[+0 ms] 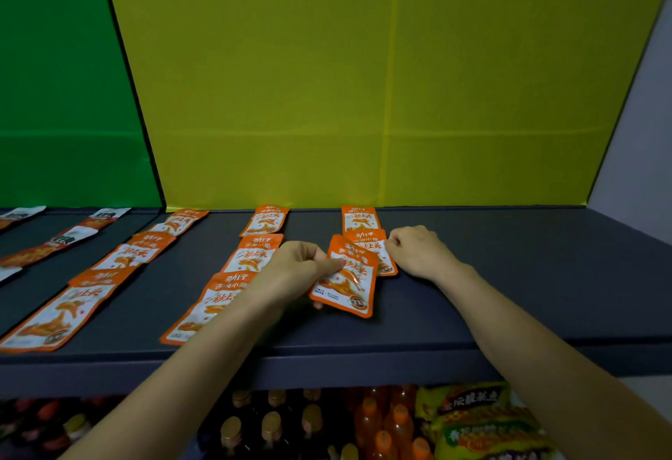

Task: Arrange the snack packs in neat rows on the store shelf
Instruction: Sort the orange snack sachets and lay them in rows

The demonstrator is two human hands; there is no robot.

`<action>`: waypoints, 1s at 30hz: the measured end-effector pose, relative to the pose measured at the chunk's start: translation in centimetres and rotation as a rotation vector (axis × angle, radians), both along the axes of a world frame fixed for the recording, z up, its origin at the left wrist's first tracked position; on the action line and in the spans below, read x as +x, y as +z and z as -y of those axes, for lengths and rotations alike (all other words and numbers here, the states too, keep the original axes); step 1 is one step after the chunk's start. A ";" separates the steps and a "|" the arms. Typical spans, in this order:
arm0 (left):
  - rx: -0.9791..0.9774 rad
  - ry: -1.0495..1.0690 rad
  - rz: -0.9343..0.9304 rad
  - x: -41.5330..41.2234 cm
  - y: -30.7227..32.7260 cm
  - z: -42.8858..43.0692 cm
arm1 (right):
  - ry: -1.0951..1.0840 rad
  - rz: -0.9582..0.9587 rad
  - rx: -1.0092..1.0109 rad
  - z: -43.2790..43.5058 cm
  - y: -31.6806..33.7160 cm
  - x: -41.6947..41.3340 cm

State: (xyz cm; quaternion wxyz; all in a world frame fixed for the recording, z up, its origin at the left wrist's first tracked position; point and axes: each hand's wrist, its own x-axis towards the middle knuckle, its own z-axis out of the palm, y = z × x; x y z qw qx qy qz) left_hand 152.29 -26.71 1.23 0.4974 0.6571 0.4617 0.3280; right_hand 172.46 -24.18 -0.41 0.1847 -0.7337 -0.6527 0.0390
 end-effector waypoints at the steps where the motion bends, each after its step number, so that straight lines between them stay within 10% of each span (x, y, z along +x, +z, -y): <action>1: 0.003 0.007 -0.023 0.2 -0.1 0.3 | -0.002 0.017 -0.003 0.1 0.1 0.0; 30: 0.686 0.206 -0.699 2.9 -2.8 3.1 | -0.067 -0.003 0.286 11.4 0.4 2.3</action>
